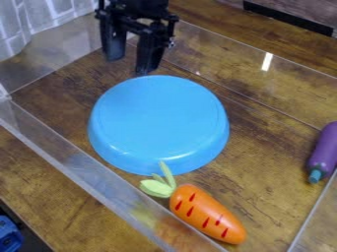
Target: Remove the lemon from the blue tray and put it on the table
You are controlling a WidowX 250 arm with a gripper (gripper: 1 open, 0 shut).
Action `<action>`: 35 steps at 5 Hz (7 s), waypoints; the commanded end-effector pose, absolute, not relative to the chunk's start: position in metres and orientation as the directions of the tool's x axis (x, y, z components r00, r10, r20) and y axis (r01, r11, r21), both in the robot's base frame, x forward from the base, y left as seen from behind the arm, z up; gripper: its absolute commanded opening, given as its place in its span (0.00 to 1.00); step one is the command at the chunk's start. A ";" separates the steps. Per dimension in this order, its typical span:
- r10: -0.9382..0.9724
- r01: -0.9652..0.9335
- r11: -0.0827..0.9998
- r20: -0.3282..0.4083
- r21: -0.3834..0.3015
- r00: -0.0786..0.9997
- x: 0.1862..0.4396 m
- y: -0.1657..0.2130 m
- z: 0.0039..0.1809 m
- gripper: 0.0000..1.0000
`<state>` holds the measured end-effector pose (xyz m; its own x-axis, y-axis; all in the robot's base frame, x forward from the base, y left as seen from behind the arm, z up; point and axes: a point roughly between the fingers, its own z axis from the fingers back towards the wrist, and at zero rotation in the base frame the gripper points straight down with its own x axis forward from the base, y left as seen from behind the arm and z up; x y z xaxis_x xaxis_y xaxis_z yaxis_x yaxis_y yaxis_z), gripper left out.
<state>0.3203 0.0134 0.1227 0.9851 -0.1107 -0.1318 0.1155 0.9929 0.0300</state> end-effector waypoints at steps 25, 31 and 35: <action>-0.272 0.272 0.957 -0.022 0.101 0.962 0.357 0.017 0.098 1.00; -0.355 0.347 0.925 0.026 0.152 0.935 0.364 0.012 0.055 1.00; -0.392 0.378 0.910 0.050 0.172 0.919 0.350 -0.016 0.063 0.00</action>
